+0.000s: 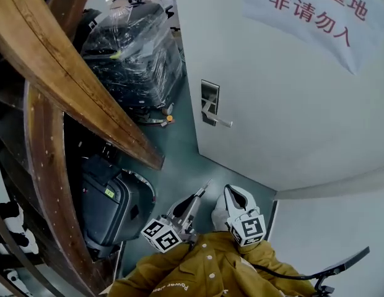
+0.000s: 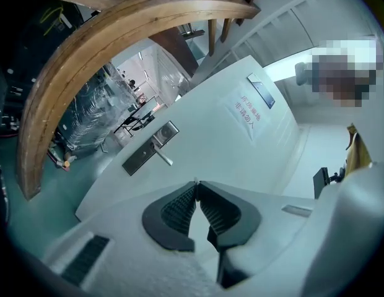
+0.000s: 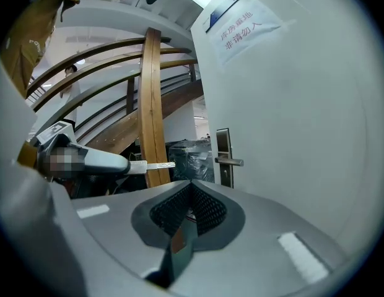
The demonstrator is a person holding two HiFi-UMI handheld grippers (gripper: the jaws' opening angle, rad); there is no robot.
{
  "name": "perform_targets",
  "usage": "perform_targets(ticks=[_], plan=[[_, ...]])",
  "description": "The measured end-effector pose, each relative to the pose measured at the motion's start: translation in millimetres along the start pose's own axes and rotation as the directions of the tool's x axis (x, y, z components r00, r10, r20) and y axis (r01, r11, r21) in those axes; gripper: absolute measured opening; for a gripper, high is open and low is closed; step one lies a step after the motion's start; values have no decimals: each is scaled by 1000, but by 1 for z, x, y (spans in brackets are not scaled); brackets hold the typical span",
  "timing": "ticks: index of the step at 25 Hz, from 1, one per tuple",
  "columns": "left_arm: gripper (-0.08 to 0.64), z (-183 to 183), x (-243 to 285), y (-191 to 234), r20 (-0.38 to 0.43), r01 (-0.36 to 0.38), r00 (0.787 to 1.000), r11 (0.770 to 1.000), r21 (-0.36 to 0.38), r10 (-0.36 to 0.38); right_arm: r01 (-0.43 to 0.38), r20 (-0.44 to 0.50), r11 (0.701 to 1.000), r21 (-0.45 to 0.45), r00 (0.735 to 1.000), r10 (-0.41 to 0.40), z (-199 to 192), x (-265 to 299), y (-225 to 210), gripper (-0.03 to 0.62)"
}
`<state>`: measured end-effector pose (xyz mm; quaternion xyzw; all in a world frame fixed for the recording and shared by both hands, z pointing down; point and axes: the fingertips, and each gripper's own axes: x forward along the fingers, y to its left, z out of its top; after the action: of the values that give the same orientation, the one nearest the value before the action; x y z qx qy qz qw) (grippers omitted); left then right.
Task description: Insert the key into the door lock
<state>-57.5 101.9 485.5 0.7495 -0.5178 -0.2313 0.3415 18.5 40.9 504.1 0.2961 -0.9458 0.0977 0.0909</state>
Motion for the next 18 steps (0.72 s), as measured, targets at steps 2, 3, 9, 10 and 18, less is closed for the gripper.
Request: perform_targets(ticks=[2, 3, 9, 10, 18], plan=[[25, 12, 35, 6, 18, -8, 1000, 1000, -8, 8, -33, -1, 999, -19, 999, 33, 13, 18, -25, 6], [25, 17, 52, 10, 27, -11, 1000, 1000, -12, 11, -49, -7, 998, -29, 999, 49, 18, 27, -37, 6], [25, 34, 118, 29, 41, -40, 998, 998, -47, 42, -87, -30, 995, -42, 996, 86, 39, 59, -89, 6], [25, 38, 124, 31, 44, -46, 998, 998, -49, 48, -101, -20, 994, -44, 995, 101, 40, 63, -94, 6], [25, 59, 157, 64, 59, -58, 996, 988, -144, 67, -130, -23, 991, -43, 991, 129, 46, 99, -120, 6]])
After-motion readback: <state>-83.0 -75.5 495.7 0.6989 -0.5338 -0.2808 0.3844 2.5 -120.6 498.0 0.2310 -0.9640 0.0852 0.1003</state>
